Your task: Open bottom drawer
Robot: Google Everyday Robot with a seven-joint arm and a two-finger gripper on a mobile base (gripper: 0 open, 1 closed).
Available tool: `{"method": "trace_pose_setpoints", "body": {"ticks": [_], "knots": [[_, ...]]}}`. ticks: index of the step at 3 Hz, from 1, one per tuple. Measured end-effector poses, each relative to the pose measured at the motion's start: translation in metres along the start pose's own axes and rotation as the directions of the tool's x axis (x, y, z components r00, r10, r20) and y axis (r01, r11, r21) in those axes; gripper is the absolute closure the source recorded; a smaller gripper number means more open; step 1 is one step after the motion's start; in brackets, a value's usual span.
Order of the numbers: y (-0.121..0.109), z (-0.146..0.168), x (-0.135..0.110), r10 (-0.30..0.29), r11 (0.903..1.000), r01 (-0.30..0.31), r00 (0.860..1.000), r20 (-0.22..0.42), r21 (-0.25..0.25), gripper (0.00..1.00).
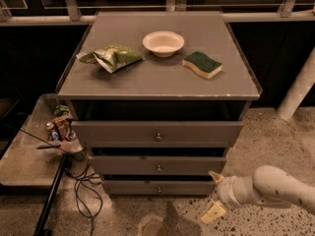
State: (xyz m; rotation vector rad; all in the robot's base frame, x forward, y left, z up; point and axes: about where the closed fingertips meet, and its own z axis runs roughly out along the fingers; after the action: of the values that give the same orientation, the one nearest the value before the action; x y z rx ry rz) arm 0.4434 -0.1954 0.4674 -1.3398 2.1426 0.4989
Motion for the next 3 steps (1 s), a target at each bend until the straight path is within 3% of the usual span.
{"method": "trace_pose_setpoints", "body": {"ticks": [1,3], "knots": [[-0.013,0.021,0.014,0.020,0.9997,-0.021,1.000,-0.015,-0.009,0.00],[-0.051,0.077,0.063,0.056,0.9984,-0.055,0.997,0.050,-0.012,0.00]]}}
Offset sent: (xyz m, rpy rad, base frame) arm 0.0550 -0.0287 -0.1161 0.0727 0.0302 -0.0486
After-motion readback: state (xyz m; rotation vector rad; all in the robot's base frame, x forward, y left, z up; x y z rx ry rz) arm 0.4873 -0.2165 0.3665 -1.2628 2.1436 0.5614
